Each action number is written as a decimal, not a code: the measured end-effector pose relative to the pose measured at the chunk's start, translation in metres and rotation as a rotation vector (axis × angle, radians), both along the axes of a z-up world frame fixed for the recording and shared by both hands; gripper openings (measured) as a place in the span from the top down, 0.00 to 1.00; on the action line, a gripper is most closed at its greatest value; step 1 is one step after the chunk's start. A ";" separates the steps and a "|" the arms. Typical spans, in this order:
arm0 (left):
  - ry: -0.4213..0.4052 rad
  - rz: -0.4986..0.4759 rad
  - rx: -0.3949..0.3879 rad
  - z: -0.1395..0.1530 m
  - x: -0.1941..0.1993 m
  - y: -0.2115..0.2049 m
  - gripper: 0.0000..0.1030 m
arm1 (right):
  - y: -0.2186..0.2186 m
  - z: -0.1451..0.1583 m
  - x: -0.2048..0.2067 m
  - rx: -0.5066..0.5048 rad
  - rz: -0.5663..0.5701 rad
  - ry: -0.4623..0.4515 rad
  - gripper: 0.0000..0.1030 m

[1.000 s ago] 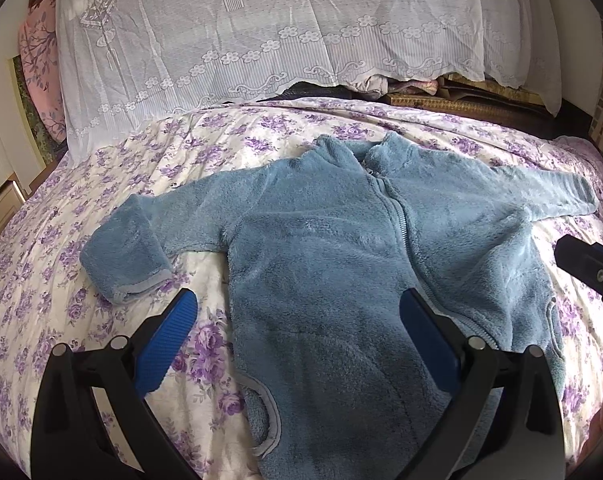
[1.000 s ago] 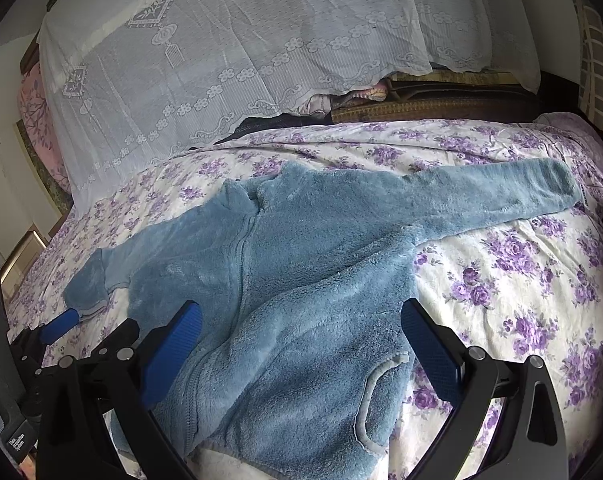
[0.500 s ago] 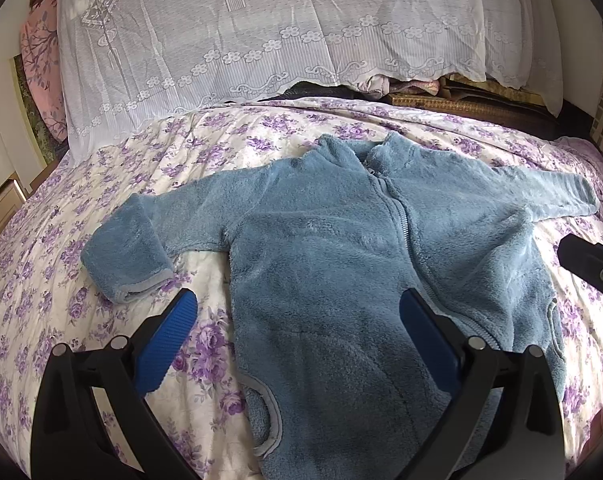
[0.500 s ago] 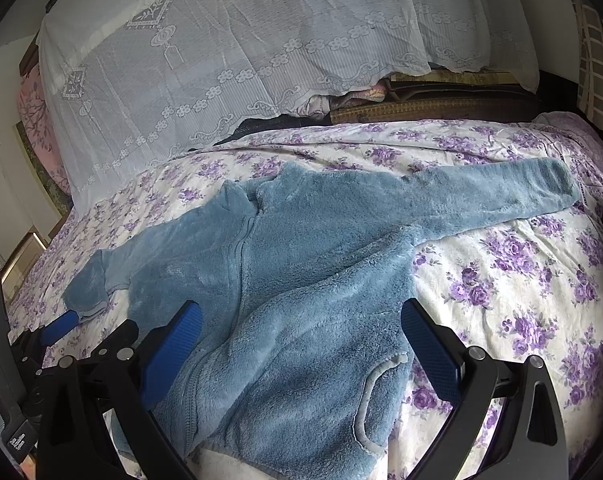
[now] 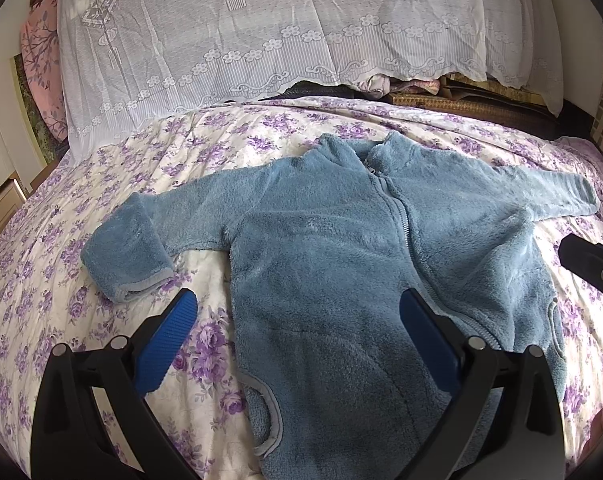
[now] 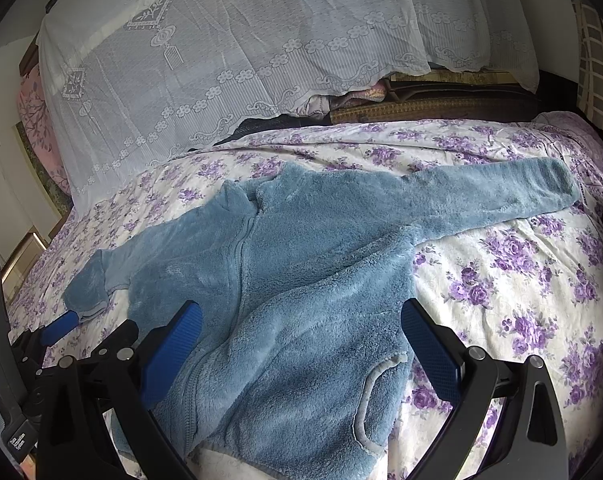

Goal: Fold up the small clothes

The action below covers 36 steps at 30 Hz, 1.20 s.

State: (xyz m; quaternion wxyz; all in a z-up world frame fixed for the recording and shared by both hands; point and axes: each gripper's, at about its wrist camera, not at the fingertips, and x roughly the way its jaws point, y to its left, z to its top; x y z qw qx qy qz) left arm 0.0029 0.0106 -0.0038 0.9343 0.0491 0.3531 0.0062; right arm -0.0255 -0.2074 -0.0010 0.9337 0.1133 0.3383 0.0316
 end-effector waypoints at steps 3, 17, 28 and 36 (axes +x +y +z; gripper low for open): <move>0.000 0.000 0.000 0.000 0.000 0.000 0.04 | 0.000 0.000 0.000 0.001 0.000 0.000 0.03; 0.001 0.001 -0.001 -0.001 -0.001 0.002 0.04 | 0.000 0.000 0.000 0.002 0.000 0.000 0.03; 0.006 -0.004 -0.005 -0.002 -0.001 0.002 0.04 | -0.003 -0.002 0.000 0.002 0.001 0.004 0.03; 0.164 -0.041 -0.115 -0.043 -0.011 0.038 0.04 | -0.035 -0.033 -0.031 0.044 -0.064 0.057 0.03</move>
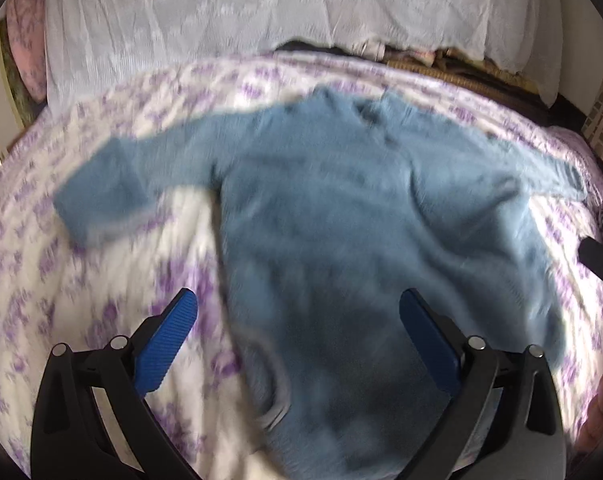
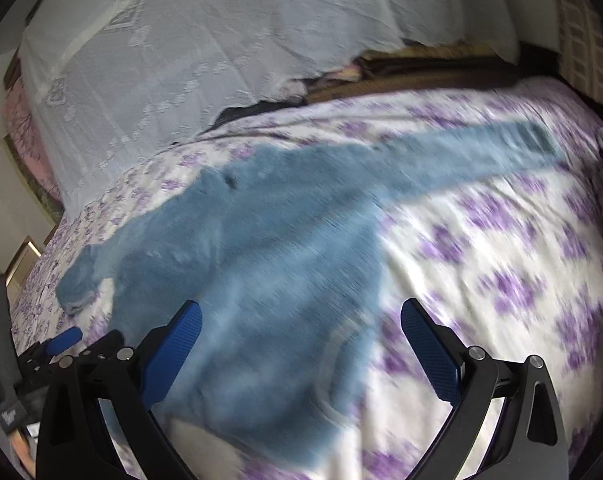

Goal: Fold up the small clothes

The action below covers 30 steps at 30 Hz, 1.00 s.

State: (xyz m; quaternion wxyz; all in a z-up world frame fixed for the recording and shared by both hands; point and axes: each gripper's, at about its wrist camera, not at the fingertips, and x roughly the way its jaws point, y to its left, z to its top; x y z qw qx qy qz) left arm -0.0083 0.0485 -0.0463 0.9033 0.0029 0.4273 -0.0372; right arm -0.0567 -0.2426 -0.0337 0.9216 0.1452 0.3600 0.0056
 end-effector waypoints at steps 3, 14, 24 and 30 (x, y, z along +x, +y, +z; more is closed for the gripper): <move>0.091 -0.047 -0.080 -0.019 -0.004 0.010 0.04 | -0.018 -0.020 -0.016 0.005 -0.032 0.049 0.03; 0.158 -0.117 -0.335 -0.026 -0.024 0.044 0.05 | -0.013 -0.056 -0.027 0.403 0.199 0.110 0.16; 0.249 -0.175 -0.536 -0.028 -0.024 0.047 0.47 | 0.009 -0.060 -0.011 0.418 0.228 0.133 0.64; 0.275 -0.186 -0.516 -0.029 -0.021 0.039 0.89 | -0.009 -0.047 -0.014 0.420 0.241 0.091 0.86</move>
